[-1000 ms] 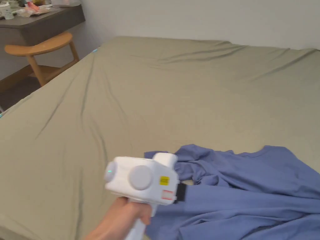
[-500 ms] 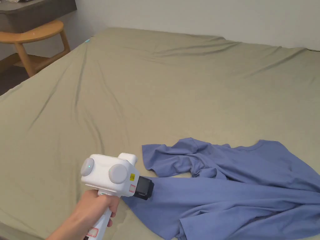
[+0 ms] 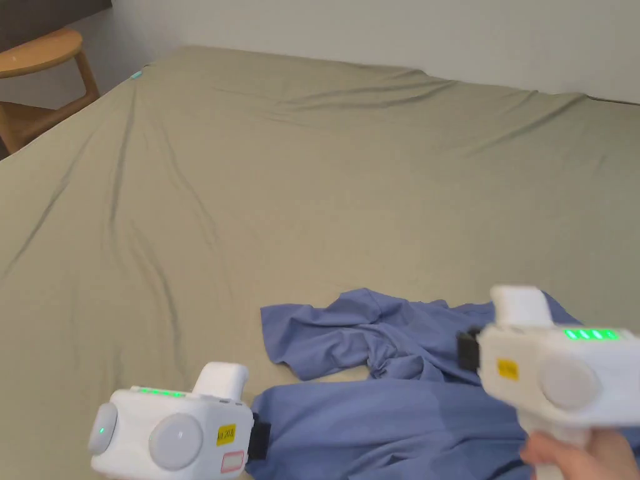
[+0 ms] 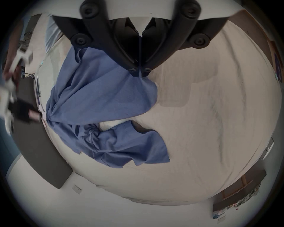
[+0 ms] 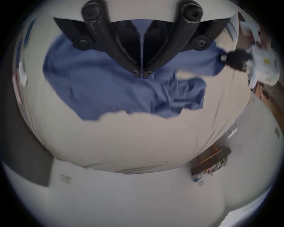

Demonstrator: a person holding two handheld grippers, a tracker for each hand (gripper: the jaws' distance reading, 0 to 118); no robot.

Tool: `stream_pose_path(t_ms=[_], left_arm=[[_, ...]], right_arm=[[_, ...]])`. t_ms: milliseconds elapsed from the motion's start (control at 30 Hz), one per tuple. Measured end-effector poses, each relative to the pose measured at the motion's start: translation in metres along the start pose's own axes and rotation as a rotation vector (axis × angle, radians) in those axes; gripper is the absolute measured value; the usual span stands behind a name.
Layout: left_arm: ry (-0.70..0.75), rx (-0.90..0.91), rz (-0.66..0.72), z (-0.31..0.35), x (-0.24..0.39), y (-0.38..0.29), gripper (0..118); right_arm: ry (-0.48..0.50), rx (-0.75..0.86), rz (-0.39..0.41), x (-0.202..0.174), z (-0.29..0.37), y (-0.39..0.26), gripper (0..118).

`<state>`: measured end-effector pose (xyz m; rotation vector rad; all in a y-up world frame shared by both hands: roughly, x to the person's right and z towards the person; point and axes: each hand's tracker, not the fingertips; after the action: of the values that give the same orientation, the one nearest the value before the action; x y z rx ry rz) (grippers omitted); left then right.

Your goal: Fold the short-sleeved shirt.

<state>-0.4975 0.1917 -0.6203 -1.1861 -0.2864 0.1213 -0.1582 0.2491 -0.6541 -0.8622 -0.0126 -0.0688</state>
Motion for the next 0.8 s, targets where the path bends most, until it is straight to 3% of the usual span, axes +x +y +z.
stream_pose_path(t_ms=[33, 67, 100, 200, 267, 400, 433, 467, 500, 533, 600, 700, 800], left_arm=[[-0.002, -0.004, 0.006, -0.01, -0.008, 0.007, 0], [-0.015, -0.001, 0.015, -0.01, -0.01, 0.005, 0], [-0.028, -0.006, 0.024, -0.011, -0.012, 0.003, 0], [-0.063, 0.001, 0.049, -0.013, -0.008, 0.006, 0], [-0.085, 0.003, 0.063, -0.02, -0.013, 0.009, 0], [-0.111, -0.011, 0.093, -0.028, -0.022, 0.016, 0], [-0.112, -0.012, 0.1, -0.029, -0.021, 0.018, 0], [-0.113, -0.014, 0.101, -0.028, -0.022, 0.02, 0], [-0.115, -0.015, 0.098, -0.026, -0.023, 0.021, 0], [-0.11, -0.009, 0.095, -0.023, -0.023, 0.023, 0], [-0.094, 0.006, 0.082, -0.019, -0.022, 0.025, 0], [-0.068, 0.075, 0.074, -0.007, -0.028, 0.037, 0], [-0.091, 0.14, 0.115, 0.02, -0.034, 0.068, 0]], right_arm=[[0.02, -0.032, 0.038, -0.006, -0.025, 0.026, 26], [0.04, -0.097, 0.057, -0.01, -0.052, 0.046, 86], [0.085, -0.16, 0.088, -0.015, -0.077, 0.062, 118], [0.082, -0.223, 0.156, -0.034, -0.135, 0.092, 118], [0.024, -0.274, 0.195, -0.045, -0.166, 0.099, 118], [0.066, -0.387, 0.241, -0.053, -0.202, 0.094, 116], [0.057, -0.371, 0.239, -0.054, -0.198, 0.09, 100], [0.055, -0.355, 0.239, -0.053, -0.189, 0.089, 41], [0.038, -0.325, 0.219, -0.05, -0.186, 0.09, 2], [0.0, -0.295, 0.165, -0.043, -0.178, 0.091, 2], [0.087, -0.282, 0.04, -0.027, -0.155, 0.1, 2], [0.007, -0.185, 0.054, -0.004, -0.1, 0.112, 2], [-0.045, -0.074, 0.011, 0.037, -0.041, 0.134, 2]])
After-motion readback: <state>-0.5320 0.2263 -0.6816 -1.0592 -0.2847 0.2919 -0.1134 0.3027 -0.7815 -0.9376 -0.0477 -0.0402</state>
